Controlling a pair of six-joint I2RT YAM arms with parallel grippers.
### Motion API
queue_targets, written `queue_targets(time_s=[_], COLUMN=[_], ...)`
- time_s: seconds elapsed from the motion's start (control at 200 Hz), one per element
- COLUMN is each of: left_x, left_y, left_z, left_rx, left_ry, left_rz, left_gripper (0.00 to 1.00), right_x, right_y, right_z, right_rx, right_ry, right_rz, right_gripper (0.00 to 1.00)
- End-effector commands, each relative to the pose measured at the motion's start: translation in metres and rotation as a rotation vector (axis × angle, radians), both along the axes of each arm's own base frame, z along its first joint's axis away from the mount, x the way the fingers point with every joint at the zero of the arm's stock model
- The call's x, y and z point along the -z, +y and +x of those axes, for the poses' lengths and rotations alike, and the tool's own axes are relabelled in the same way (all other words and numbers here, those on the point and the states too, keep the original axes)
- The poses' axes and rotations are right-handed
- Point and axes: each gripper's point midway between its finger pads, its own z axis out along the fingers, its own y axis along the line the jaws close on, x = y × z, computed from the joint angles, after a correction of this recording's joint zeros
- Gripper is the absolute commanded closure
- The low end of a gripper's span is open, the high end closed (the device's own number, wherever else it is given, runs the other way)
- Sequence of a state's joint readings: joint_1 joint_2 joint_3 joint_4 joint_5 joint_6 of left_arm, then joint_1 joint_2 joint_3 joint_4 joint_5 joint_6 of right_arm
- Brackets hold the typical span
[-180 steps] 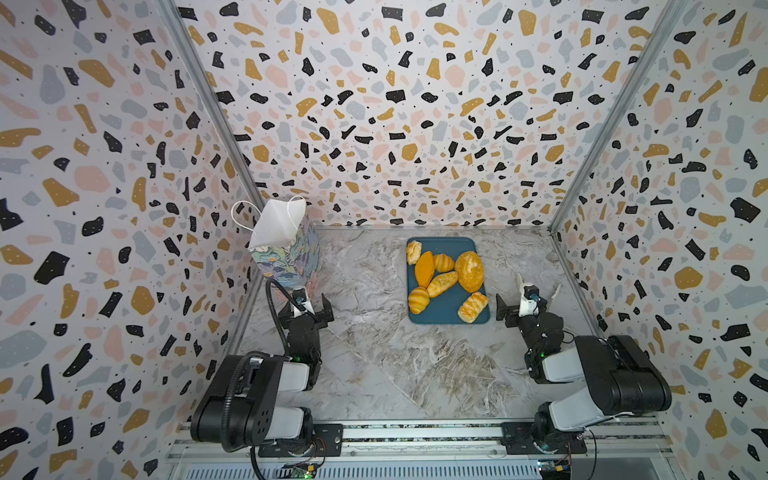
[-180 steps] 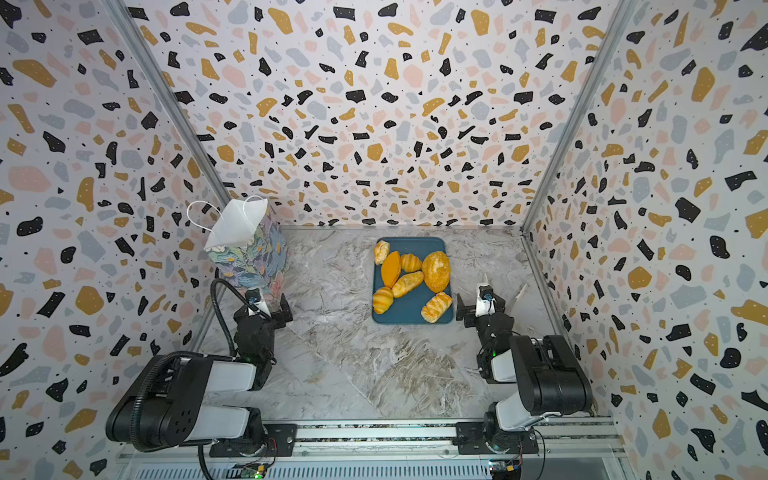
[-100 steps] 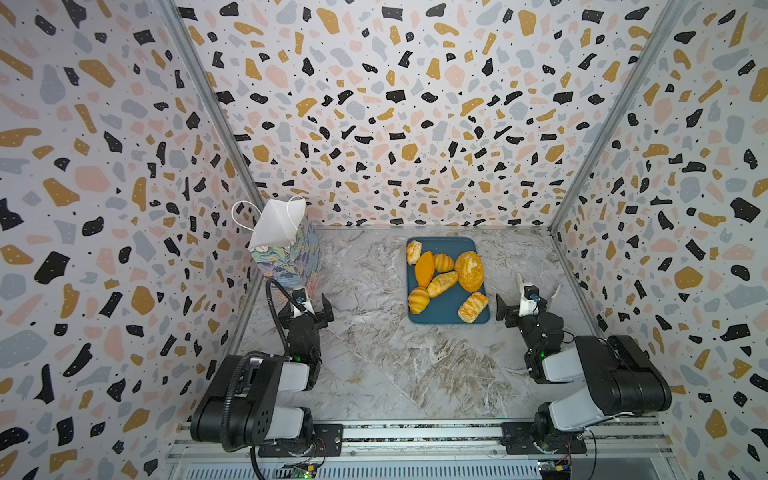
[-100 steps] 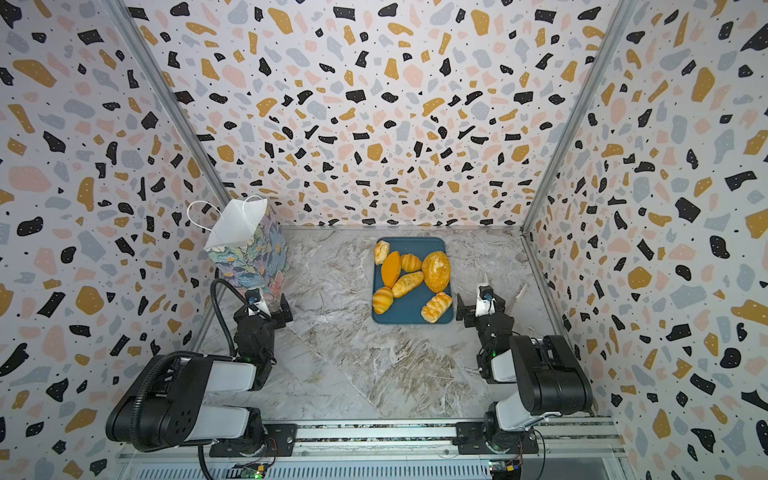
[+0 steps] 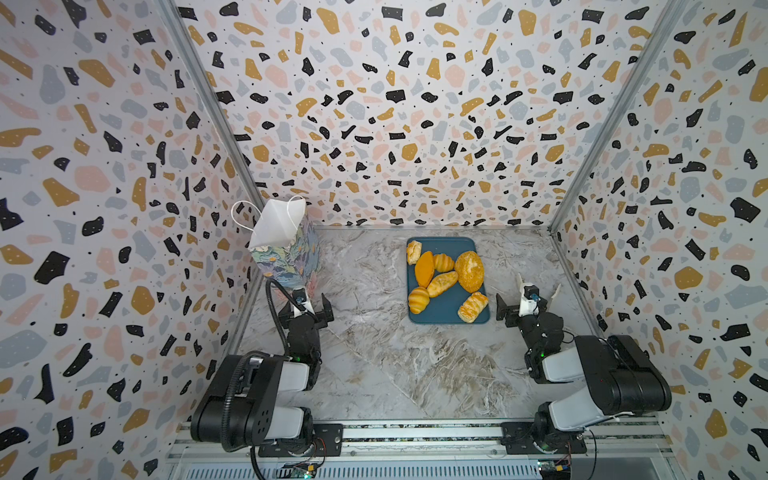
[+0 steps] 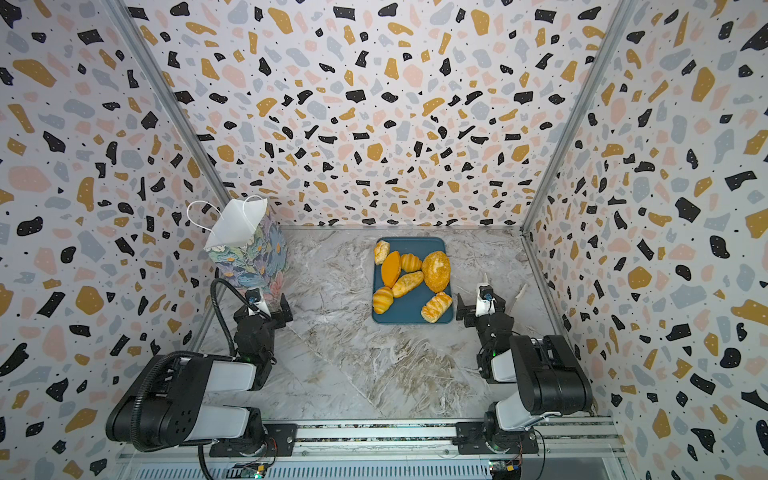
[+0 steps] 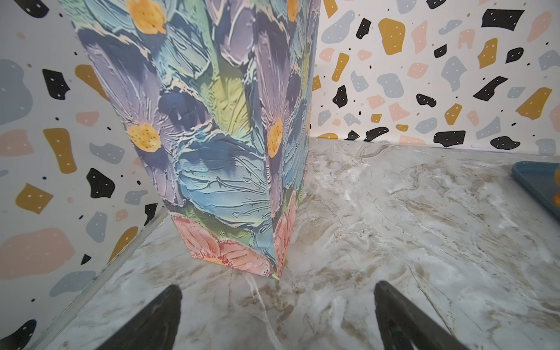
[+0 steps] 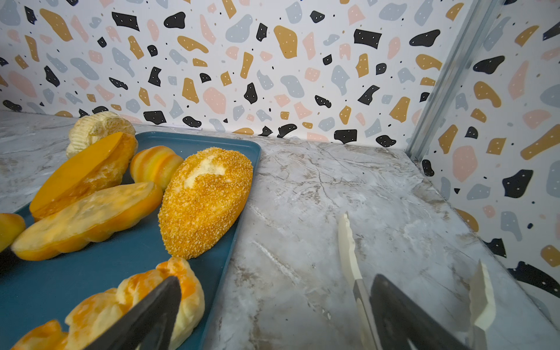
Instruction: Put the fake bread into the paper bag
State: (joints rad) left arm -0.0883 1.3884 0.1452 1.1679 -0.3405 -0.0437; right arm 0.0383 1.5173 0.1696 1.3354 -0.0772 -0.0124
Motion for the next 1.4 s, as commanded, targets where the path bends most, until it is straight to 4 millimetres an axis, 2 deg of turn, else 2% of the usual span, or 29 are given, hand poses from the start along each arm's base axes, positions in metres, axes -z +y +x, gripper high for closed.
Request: queue_targets(time_s=[0.0,0.245,0.44,0.746,0.806,0.826,0.996,1.181,1.392], left_x=[-0.013,-0.013,-0.013,-0.019,-0.018,-0.018,-0.020,-0.026,-0.030], left_y=[-0.002,-0.001,-0.001,0.007,0.008,0.008,0.010,0.018,0.030], left_z=[0.007,0.007,0.005,0.001,0.003,0.003,0.005,-0.003,-0.009], left_rx=[0.005,0.003,-0.001,-0.048,-0.057,-0.059,-0.070,-0.121,-0.198], left_ry=[-0.042,-0.040,-0.045,-0.063,-0.054,-0.051,-0.045,-0.069,-0.068], left_rz=[0.007,0.008,0.008,-0.012,-0.013,-0.012,-0.013,-0.029,-0.050], left_gripper=[0.01,0.01,0.01,0.00,0.01,0.01,0.01,0.00,0.00], right_x=[-0.009,-0.009,-0.015,-0.024,-0.030,-0.024,-0.027,-0.024,-0.025], right_y=[-0.004,-0.006,-0.025,-0.025,-0.026,-0.026,-0.025,-0.025,-0.025], right_z=[0.005,0.004,-0.006,-0.014,-0.013,-0.012,-0.006,-0.007,0.002], right_rx=[0.026,0.043,0.151,0.158,0.164,0.166,0.166,0.173,0.194], right_ry=[-0.023,-0.025,-0.067,-0.096,-0.091,-0.060,-0.016,-0.005,0.042], right_rz=[0.012,0.007,0.043,0.038,0.041,0.038,0.046,0.056,0.061], right_gripper=[0.01,0.01,0.01,0.00,0.01,0.00,0.01,0.01,0.01])
